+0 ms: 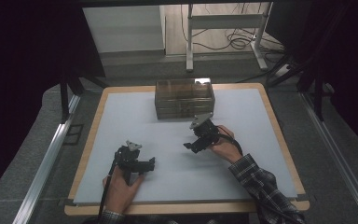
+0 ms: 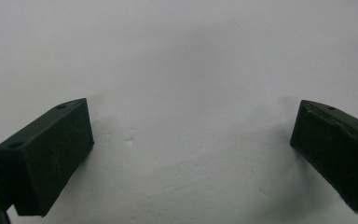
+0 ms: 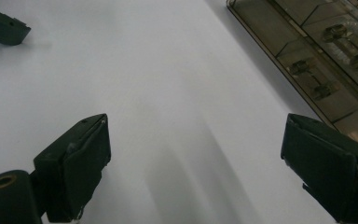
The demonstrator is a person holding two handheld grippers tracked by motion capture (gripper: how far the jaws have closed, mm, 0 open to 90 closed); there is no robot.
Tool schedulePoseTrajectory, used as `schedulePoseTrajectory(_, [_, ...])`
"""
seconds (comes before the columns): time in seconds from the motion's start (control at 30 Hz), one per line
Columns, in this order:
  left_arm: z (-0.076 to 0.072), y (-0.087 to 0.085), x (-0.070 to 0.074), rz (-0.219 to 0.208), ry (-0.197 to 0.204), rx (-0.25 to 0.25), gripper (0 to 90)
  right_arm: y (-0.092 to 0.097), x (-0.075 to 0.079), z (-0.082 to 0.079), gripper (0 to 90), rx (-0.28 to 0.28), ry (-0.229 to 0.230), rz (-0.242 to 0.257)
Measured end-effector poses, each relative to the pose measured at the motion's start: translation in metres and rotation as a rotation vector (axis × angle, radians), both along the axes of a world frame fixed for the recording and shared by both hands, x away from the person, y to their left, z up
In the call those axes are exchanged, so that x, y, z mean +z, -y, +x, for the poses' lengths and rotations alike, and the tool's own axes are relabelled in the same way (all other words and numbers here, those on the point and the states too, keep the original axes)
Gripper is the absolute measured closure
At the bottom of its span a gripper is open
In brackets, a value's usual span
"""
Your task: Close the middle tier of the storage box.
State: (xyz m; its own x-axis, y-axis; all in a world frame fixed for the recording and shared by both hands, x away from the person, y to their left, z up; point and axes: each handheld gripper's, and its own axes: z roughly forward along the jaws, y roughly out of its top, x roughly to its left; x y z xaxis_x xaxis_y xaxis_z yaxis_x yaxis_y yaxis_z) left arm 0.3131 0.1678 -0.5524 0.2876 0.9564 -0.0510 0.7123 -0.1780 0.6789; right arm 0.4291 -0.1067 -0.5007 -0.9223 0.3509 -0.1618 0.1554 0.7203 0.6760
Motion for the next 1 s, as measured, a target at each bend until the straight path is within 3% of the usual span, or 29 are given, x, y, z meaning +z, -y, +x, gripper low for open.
schedulePoseTrajectory(1.0, [0.000,0.000,0.000,0.000,0.000,0.000,0.0,0.015,-0.004,-0.020,6.4,0.006,0.000,-0.025])
